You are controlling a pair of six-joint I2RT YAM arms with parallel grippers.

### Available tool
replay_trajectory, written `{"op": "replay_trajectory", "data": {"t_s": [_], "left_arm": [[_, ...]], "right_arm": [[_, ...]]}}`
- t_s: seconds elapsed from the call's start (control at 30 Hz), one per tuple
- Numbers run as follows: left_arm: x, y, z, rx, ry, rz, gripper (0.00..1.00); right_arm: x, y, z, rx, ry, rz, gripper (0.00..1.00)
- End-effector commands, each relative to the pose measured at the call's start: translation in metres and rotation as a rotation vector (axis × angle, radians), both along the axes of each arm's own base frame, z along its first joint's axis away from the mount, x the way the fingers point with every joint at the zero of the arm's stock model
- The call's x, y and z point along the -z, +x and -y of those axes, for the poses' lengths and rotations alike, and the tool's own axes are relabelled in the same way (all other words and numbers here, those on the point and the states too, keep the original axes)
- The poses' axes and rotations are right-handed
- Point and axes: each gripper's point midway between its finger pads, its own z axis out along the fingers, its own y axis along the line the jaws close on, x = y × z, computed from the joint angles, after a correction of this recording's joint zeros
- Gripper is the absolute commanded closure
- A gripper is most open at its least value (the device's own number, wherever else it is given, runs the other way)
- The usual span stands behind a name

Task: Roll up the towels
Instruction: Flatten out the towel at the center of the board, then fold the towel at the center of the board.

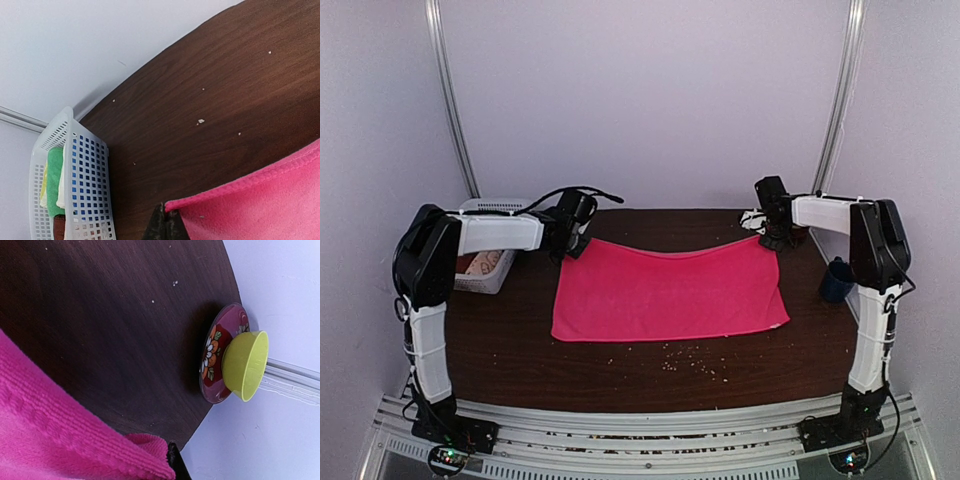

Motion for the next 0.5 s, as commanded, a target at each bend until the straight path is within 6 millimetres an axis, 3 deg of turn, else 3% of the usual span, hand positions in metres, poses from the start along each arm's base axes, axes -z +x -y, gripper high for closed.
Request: {"op": "replay_trajectory", "data": {"t_s": [0.0, 0.17, 0.47], "left_arm": [[-0.040, 0.005, -0.007, 0.023, -0.064, 0.100, 1.00], [-0.039, -0.006, -0.020, 0.026, -0.085, 0.101, 1.00], [-0.044, -0.042, -0.032, 0.039, -0.208, 0.140, 1.00]], "right_arm": [[-0.037, -0.002, 0.005, -0.029, -0.008, 0.059, 1.00], [-0.045, -0.020, 0.014, -0.062, 0.011, 0.041, 1.00], [-0.025, -0.085, 0.012, -0.170, 0.015, -0.103, 1.00]]}}
